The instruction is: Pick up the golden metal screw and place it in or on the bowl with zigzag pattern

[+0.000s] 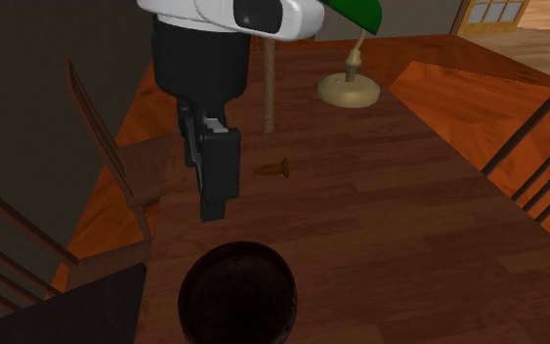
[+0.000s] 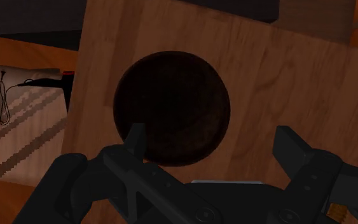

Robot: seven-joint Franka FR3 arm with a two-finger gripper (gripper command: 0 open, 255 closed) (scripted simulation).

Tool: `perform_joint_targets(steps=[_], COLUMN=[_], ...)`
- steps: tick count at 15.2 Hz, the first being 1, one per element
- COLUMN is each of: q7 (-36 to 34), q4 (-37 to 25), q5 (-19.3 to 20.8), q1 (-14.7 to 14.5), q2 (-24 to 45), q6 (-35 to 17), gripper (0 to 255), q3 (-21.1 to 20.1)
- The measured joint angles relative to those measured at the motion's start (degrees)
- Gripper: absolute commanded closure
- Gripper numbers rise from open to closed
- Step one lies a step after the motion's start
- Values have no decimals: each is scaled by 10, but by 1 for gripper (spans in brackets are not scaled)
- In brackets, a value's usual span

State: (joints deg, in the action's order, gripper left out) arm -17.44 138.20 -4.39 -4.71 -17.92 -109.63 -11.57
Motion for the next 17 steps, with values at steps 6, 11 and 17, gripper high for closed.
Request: perform_joint_targets(steps=[6,11,17], q7=[-54,-104,-155], q4=[-59,-129,-229], q5=[3,23,54], q1=[-12,-28,-55], q2=[124,235,364], q6=[-69,-115,-144], gripper=[0,0,0], q3=[-31,-49,-52])
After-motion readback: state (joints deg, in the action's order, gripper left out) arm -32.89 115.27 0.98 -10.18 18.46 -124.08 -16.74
